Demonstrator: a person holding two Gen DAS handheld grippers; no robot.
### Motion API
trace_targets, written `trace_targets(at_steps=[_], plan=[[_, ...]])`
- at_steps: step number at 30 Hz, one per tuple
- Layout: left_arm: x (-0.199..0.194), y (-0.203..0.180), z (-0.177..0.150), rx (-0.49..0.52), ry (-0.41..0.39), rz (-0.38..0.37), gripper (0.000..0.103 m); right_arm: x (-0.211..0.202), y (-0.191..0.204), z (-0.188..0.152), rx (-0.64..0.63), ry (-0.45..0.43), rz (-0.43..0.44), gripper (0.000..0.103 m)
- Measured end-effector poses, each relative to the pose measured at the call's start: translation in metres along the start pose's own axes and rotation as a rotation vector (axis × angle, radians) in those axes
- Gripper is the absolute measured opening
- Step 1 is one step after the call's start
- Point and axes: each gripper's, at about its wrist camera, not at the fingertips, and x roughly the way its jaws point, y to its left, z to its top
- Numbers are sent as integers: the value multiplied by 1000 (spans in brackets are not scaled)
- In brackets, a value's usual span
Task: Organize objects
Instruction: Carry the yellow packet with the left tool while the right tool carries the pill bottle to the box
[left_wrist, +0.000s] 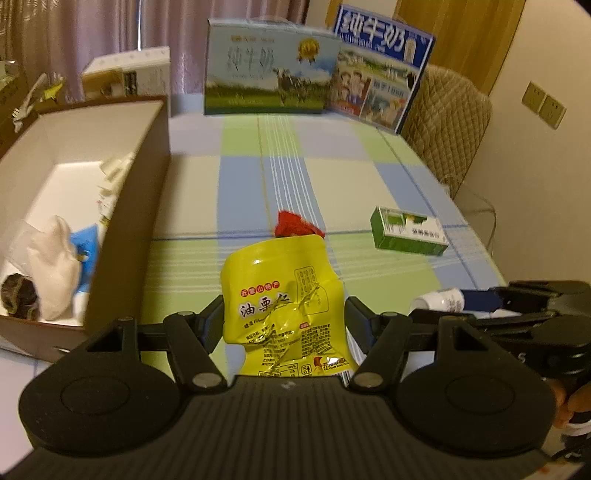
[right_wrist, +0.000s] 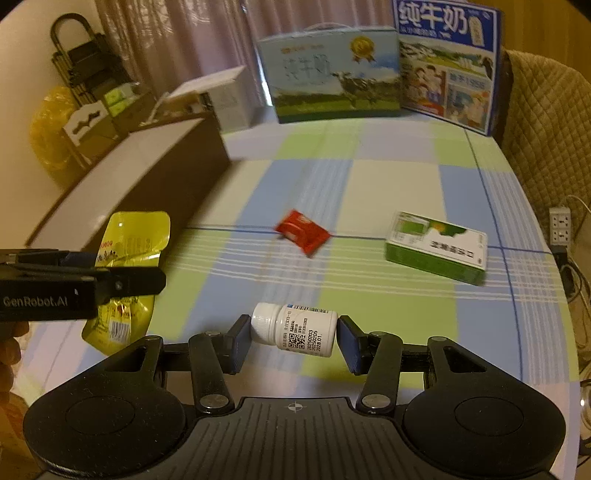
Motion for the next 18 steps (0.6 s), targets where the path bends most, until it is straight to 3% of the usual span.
trace_targets(at_steps=[7,18], plan=[[-41,27,3,-29,-59,3,64,0,47,8,-45,-20,70,47],[-89,97,0,-93,-110,81,64,17,137,30,-136,-62,190,47]])
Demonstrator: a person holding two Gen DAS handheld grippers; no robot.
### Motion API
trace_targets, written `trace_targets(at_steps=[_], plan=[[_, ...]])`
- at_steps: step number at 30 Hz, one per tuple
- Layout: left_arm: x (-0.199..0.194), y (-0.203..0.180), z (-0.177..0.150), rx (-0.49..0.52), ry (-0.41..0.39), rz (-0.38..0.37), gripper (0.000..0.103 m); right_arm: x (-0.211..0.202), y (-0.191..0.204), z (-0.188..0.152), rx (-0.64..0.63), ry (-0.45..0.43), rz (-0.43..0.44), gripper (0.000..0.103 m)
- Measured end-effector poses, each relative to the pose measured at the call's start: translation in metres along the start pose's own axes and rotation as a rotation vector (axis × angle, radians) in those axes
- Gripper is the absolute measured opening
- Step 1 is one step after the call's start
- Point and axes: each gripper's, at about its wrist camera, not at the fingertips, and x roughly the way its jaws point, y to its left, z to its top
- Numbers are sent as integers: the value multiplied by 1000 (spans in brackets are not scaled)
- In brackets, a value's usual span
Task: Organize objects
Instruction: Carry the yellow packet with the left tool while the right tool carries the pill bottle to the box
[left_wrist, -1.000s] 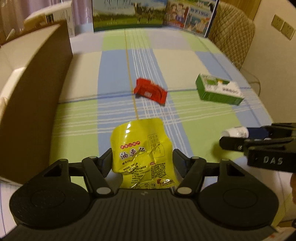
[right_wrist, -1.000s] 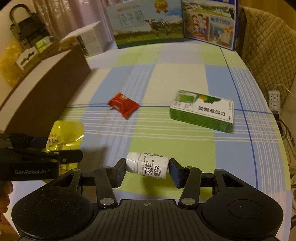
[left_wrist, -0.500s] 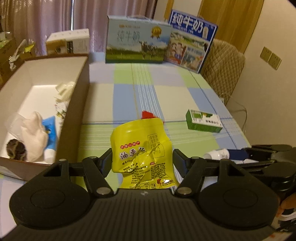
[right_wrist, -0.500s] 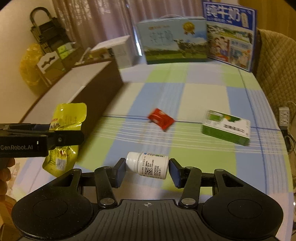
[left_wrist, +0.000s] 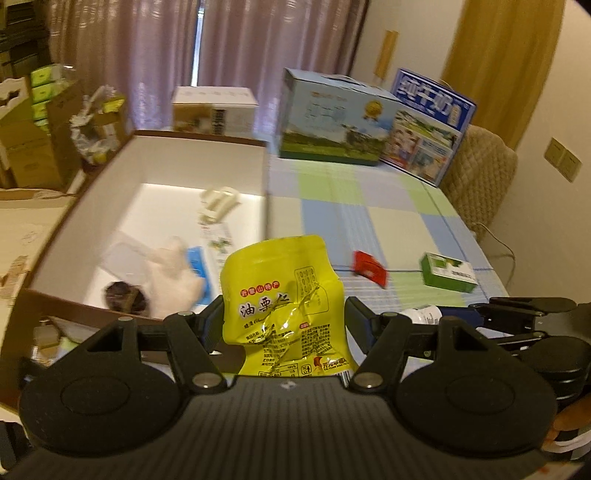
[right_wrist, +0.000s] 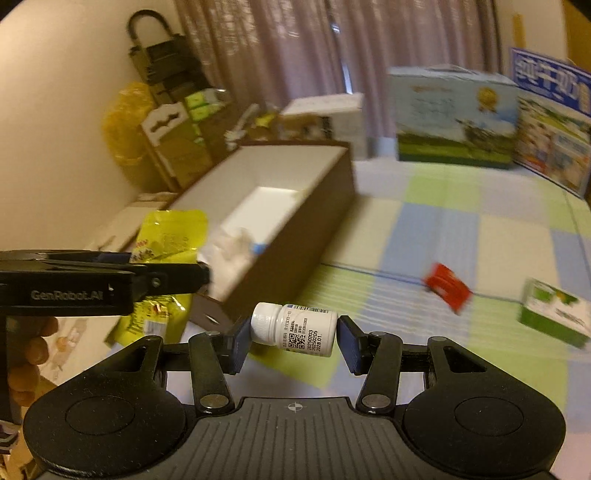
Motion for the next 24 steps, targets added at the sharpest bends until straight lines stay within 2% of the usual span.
trace_targets(at_steps=[5,10,24], plan=[[-13,39,7,-28,-22,40,64,24,31,16,-29,-16,28,47],[-15,75,15,-34,-33,68,64,49,51,31,-40,-31,20,47],[19,128,47,3,-18,71,64,113,62,63,-51,-5,-62,47]])
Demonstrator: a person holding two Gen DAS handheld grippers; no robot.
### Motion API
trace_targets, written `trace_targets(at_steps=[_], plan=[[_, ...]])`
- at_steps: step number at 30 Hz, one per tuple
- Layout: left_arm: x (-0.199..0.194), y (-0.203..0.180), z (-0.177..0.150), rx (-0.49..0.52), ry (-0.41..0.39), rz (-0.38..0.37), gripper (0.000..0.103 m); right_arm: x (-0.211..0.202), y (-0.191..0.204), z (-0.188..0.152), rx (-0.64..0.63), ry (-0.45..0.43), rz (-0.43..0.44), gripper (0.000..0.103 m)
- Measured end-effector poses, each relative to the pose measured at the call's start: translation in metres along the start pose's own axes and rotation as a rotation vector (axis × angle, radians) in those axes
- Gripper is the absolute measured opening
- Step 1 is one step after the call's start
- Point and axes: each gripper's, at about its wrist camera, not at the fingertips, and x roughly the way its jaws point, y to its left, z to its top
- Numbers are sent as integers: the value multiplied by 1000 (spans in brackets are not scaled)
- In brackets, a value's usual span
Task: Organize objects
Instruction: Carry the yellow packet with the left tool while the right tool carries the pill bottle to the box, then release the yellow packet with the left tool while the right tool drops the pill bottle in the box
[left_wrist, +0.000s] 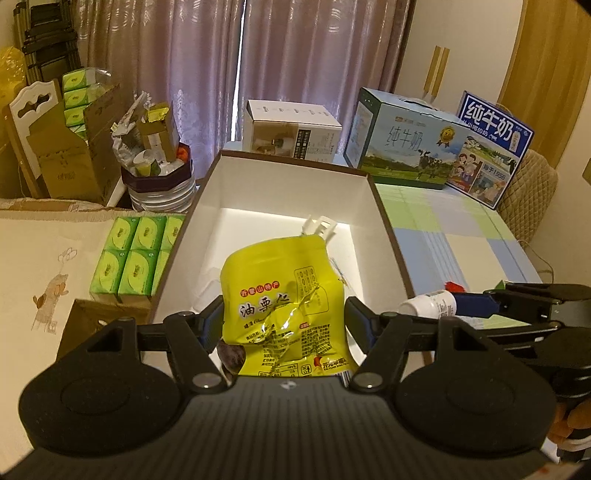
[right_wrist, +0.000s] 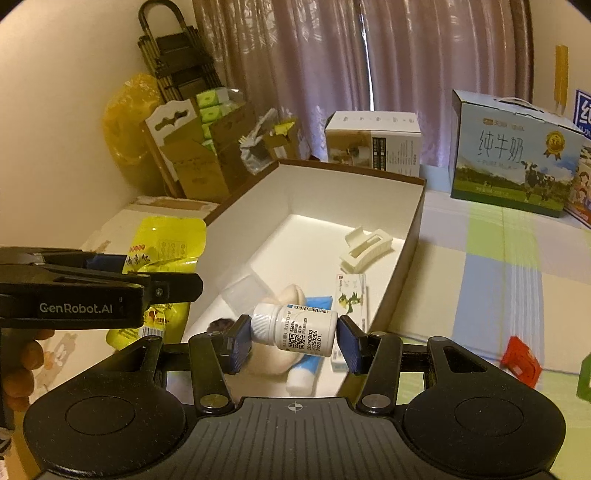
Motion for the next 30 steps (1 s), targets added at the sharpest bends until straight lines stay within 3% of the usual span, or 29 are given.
trace_targets(at_steps=[13,30], plan=[[81,25,50,68,42,36,64,79,-20,48,9,35,-78,47],[169,41,79,135,128,57,65,120,-37,66,19,67,-123,47]])
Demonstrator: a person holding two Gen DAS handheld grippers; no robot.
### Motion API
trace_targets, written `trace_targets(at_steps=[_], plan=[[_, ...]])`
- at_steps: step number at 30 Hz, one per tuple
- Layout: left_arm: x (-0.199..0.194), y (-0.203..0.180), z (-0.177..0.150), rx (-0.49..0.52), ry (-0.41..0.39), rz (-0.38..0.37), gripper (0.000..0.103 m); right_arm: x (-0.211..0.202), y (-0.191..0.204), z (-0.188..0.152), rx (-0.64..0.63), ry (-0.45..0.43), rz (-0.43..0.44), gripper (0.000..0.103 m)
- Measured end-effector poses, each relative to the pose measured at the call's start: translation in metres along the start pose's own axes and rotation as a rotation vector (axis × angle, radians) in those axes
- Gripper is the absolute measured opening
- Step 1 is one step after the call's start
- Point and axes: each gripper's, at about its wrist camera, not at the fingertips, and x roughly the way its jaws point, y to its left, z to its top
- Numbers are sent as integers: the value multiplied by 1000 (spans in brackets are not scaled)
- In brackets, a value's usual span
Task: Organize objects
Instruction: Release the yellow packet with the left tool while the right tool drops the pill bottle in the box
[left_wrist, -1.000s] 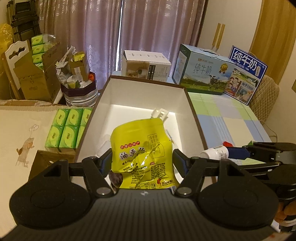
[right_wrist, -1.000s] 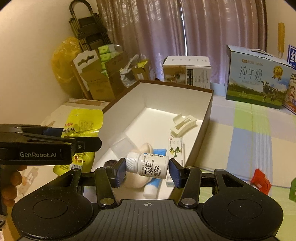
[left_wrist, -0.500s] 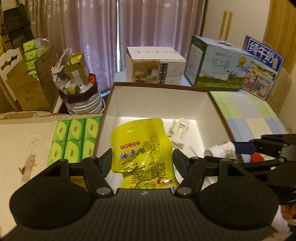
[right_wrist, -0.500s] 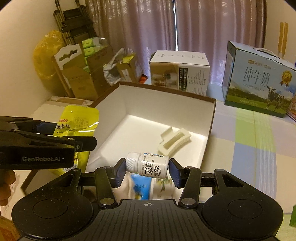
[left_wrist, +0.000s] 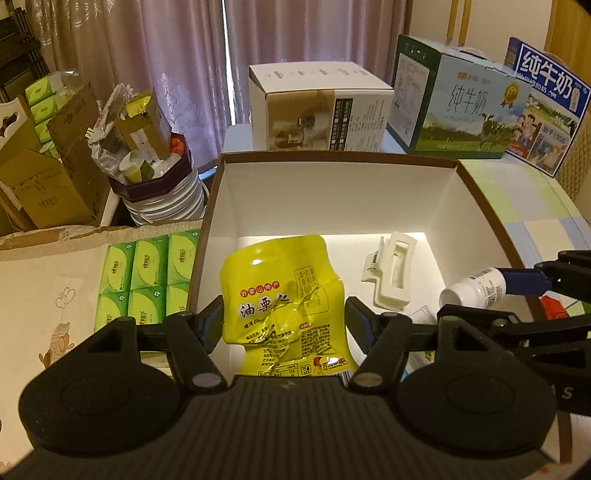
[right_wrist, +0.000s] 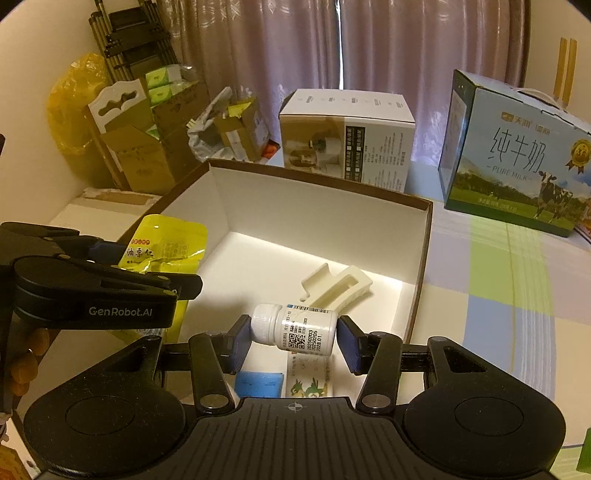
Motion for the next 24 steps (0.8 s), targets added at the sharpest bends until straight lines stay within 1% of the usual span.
trace_targets(at_steps=[5,10,20,24], plan=[[8,1,2,-1,14,2,67,4,-3,4,10,-2,0,47],[9,3,5,-8,9,-2,68,1,-5,5,21,-13,3,47],[2,6,7,-20,-4,-1,68,1,-5,3,26,-8,8,47],[-3,8,5,-26,-6,-4,68,2,-2,3,16,-9,36,47]])
